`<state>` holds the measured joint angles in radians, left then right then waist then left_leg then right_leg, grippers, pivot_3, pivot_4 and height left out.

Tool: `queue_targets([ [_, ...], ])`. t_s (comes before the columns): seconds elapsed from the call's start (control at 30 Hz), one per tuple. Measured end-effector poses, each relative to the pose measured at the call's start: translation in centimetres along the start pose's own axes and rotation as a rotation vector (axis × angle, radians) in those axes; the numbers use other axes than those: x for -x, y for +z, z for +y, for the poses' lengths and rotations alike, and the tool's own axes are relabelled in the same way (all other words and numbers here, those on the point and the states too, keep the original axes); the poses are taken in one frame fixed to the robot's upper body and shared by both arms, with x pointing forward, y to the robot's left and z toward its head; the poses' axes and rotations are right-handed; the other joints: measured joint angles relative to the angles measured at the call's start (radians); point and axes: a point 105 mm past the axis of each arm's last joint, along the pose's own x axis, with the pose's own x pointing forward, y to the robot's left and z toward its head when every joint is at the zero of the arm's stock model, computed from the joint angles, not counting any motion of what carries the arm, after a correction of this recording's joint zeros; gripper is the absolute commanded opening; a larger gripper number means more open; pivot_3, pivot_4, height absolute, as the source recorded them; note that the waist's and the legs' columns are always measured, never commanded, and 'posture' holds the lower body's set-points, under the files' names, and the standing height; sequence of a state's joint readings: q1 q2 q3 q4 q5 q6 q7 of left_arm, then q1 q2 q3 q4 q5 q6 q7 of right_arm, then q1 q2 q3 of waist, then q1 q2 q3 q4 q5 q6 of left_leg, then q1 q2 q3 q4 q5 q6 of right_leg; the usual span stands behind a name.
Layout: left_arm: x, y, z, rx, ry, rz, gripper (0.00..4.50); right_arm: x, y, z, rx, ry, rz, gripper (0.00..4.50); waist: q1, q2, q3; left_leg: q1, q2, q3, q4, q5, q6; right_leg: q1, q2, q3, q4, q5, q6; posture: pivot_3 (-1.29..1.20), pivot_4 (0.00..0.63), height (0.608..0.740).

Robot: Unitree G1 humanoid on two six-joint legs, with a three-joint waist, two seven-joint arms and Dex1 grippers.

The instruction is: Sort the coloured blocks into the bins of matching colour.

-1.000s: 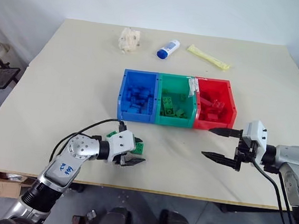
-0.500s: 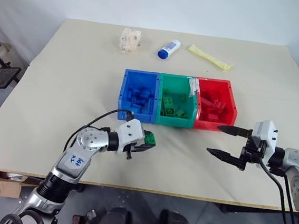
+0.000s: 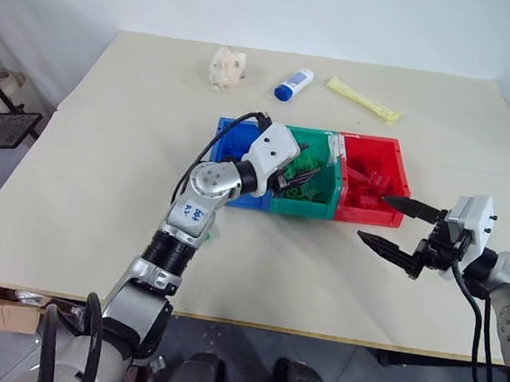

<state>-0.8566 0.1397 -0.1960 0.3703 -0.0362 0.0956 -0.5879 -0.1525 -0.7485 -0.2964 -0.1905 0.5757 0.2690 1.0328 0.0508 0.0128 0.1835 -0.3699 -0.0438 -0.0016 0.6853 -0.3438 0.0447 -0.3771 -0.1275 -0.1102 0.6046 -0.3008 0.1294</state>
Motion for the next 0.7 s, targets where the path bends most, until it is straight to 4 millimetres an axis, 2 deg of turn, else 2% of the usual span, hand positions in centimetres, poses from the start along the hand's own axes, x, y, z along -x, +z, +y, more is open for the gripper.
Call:
queue_targets([
  [0.1, 0.5, -0.1, 0.1, -0.014, -0.017, -0.004, 4.31, 0.2, 0.2, -0.2, 0.003, -0.010, -0.006, 4.50, -0.001, 0.000, 0.000, 0.000, 0.000, 0.000, 0.000, 0.000, 0.000, 0.000, 0.000, 0.000, 0.000, 0.000, 0.000, 0.00, 0.150, 0.740],
  [0.13, 0.9, -0.1, 0.1, -0.011, -0.027, -0.010, 4.44, 0.3, 0.2, -0.2, 0.005, -0.010, -0.003, 4.50, -0.001, 0.000, 0.000, 0.000, 0.000, 0.000, 0.000, 0.000, 0.000, 0.000, 0.000, 0.000, 0.000, 0.000, 0.000, 0.00, 0.150, 0.740],
  [0.3, 3.5, -0.2, -0.3, -0.006, -0.101, -0.033, 4.44, 0.4, 0.2, -0.1, 0.009, 0.013, 0.010, 4.50, -0.003, 0.000, 0.000, 0.000, 0.000, 0.000, 0.000, 0.000, 0.000, 0.000, 0.000, 0.002, 0.000, 0.000, 0.000, 0.00, 0.150, 0.740],
  [0.33, 4.8, -0.6, -0.3, -0.007, -0.124, -0.013, 4.44, 0.3, 0.1, 0.0, 0.011, 0.031, 0.016, 4.50, -0.005, 0.000, 0.000, 0.000, 0.000, 0.000, 0.000, 0.000, 0.000, 0.000, 0.000, 0.003, 0.000, 0.000, 0.000, 0.00, 0.150, 0.740],
  [0.43, 10.4, -3.3, 0.5, 0.028, -0.144, 0.129, 4.44, 0.9, -0.7, 0.0, -0.007, 0.064, 0.065, 4.50, -0.026, 0.000, 0.000, 0.001, 0.002, -0.001, -0.001, 0.000, 0.000, 0.000, -0.001, 0.005, 0.000, 0.000, 0.000, 0.00, 0.150, 0.740],
  [0.47, 11.5, -3.7, 0.7, 0.041, -0.142, 0.158, 4.44, 1.0, -0.9, 0.0, -0.015, 0.072, 0.074, 4.50, -0.026, 0.000, 0.000, 0.000, 0.002, -0.002, -0.001, 0.000, 0.000, 0.000, -0.001, 0.005, 0.000, 0.000, 0.000, 0.00, 0.150, 0.740],
  [0.53, 13.3, -3.8, 0.6, 0.048, -0.158, 0.190, 4.44, 1.0, -1.1, 0.3, -0.015, 0.114, 0.090, 4.50, -0.025, 0.000, 0.000, 0.000, 0.001, -0.002, 0.000, 0.000, 0.000, 0.000, -0.003, 0.006, 0.000, 0.000, 0.000, 0.00, 0.150, 0.740],
  [0.63, 18.4, -4.7, 1.5, 0.081, -0.107, 0.308, 4.44, 1.5, -1.6, 0.5, -0.005, 0.175, 0.151, 4.50, -0.028, 0.000, 0.000, 0.000, 0.002, -0.003, -0.001, 0.000, 0.000, 0.000, -0.005, 0.006, -0.001, 0.000, -0.001, 0.00, 0.150, 0.740],
  [0.7, 20.1, -4.6, 1.8, 0.085, -0.080, 0.335, 4.44, 1.4, -1.7, 0.6, -0.004, 0.206, 0.152, 4.50, -0.023, 0.000, 0.000, 0.000, 0.002, -0.005, -0.001, 0.000, 0.000, 0.001, -0.005, 0.006, -0.002, 0.000, -0.001, 0.00, 0.150, 0.740],
])
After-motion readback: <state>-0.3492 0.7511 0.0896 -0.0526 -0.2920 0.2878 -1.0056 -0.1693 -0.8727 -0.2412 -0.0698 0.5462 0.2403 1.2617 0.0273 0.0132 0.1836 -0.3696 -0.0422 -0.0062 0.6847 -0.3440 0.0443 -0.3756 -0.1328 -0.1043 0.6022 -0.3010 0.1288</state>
